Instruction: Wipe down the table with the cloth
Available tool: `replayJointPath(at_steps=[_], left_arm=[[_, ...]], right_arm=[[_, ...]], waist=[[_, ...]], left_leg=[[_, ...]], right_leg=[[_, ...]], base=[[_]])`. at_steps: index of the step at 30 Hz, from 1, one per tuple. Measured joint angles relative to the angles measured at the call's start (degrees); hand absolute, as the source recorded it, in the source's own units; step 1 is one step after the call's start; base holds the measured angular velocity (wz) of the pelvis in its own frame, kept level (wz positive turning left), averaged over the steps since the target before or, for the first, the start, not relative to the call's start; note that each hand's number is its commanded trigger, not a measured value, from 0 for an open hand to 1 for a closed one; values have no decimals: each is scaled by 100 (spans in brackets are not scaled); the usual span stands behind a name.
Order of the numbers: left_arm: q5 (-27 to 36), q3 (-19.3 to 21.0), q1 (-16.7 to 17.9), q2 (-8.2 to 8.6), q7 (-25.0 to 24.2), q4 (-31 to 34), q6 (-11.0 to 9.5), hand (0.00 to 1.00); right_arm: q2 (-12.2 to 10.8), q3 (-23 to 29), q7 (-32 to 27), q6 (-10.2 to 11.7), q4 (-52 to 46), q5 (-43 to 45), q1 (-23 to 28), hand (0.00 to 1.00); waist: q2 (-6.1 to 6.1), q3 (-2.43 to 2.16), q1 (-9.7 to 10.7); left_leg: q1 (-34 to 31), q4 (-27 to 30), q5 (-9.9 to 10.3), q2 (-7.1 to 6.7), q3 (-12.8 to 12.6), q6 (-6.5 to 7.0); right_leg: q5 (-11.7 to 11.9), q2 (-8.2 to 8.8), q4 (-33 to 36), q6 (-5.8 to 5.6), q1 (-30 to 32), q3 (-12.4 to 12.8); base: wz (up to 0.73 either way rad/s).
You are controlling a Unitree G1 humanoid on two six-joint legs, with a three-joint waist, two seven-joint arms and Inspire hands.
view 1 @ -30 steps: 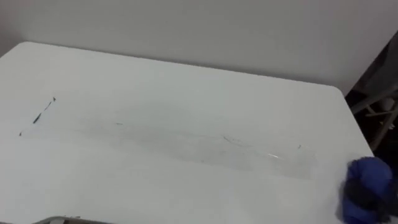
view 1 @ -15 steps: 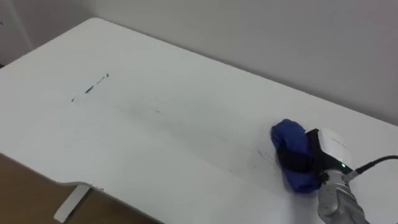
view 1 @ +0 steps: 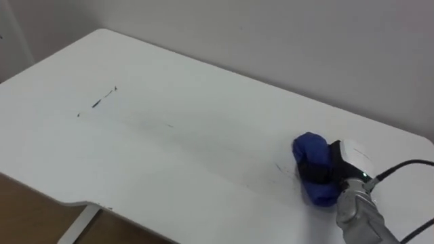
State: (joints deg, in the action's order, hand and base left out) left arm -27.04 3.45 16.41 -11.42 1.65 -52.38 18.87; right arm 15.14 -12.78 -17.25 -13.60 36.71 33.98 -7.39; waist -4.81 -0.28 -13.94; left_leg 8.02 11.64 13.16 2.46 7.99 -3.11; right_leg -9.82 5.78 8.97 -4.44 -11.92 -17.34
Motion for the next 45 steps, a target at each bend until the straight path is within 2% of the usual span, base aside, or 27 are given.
replayJointPath(at_steps=[2,4,5,6,7,8,10,12,14,17,21,26,32,36,43,44,45], left_arm=[[0,-2,32,4,0,3,2,0],[-1,-34,102,2,0,1,-1,0],[-1,-36,116,1,0,1,-2,0],[-1,-36,115,0,0,1,-3,0],[-8,-36,117,2,-1,8,-6,0],[-16,-40,122,3,-10,11,-8,0],[-16,-42,110,0,-18,13,-22,0],[-14,-63,65,1,-19,13,-52,0],[-10,-95,-50,2,-14,13,-134,0],[0,-156,-224,11,0,40,-301,0],[-5,-162,-339,76,43,224,-426,0],[43,-198,-358,176,129,533,-460,0],[174,-291,-438,181,268,631,-652,0],[330,-302,-435,187,309,630,-676,0],[634,-186,-433,173,166,635,-787,0],[733,-185,-434,171,125,635,-788,0],[744,-183,-433,171,98,635,-789,0]], right_arm=[[-6,73,-25,86,-66,-11,142,100],[-5,66,-134,280,33,-12,196,100],[-5,82,-243,394,59,-16,257,94],[-5,91,-299,436,60,-19,292,72],[-4,122,-410,536,60,-67,370,22],[-4,165,-495,649,59,-79,449,0],[-4,185,-630,751,56,-116,539,0],[-2,183,-719,803,75,-216,576,0],[44,155,-831,890,77,-85,653,0],[39,147,-845,949,75,128,632,0],[4,147,-921,995,-188,229,786,0],[-11,148,-946,1013,-786,231,1107,0],[-36,154,-880,1046,-1085,226,1209,0],[-33,170,-791,1045,-1522,204,1397,0],[-28,311,-372,996,-1890,207,1435,0],[-27,335,-288,978,-1946,206,1435,69],[-27,356,-240,979,-1970,206,1432,100]], waist=[[3,1,20],[28,7,115],[40,1,142],[46,1,151],[60,-3,187],[76,-6,270],[122,-18,345],[187,-9,444],[274,-25,503],[326,-28,569],[322,-28,591],[323,-28,696],[328,-32,773],[332,-34,866],[352,-42,933],[353,-39,956],[355,-37,968]], left_leg=[[12,-14,2,-1,0,4],[65,-27,6,-1,5,11],[73,-24,19,-1,6,19],[73,-23,22,-1,6,22],[72,-19,24,-3,5,24],[70,-15,24,-10,5,24],[75,-13,24,-11,1,25],[105,-15,23,-11,-6,26],[158,-22,23,-11,-40,27],[160,-18,23,-11,-80,26],[165,-23,24,-11,-184,28],[152,-40,27,-11,-249,33],[143,-91,28,-5,-316,37],[100,-102,26,-5,-375,40],[67,-87,16,-5,-495,56],[66,-85,16,-5,-508,55],[65,-86,16,-5,-515,56]], right_leg=[[-1,-1,-12,-2,-20,-10],[-3,-2,-25,-4,-76,-18],[-9,-1,-28,-14,-96,-31],[-9,-1,-29,-15,-102,-30],[-9,3,-31,-15,-115,-44],[-10,12,-33,-16,-128,-55],[-11,13,-33,-17,-141,-46],[-11,12,-35,-18,-182,-42],[-21,14,-37,-34,-202,-15],[-29,15,-42,-45,-205,32],[-37,14,-43,-46,-159,218],[-38,14,-35,-47,-93,310],[-38,14,-21,-47,-5,392],[-37,14,-16,-46,19,459],[-37,25,-5,-46,108,525],[-37,26,-5,-46,112,538],[-37,27,-4,-46,113,549]], base=[[0],[5],[5],[6],[11],[11],[4],[-2],[-2],[0],[-13],[-9],[-7],[-4],[-4],[0],[-5]])
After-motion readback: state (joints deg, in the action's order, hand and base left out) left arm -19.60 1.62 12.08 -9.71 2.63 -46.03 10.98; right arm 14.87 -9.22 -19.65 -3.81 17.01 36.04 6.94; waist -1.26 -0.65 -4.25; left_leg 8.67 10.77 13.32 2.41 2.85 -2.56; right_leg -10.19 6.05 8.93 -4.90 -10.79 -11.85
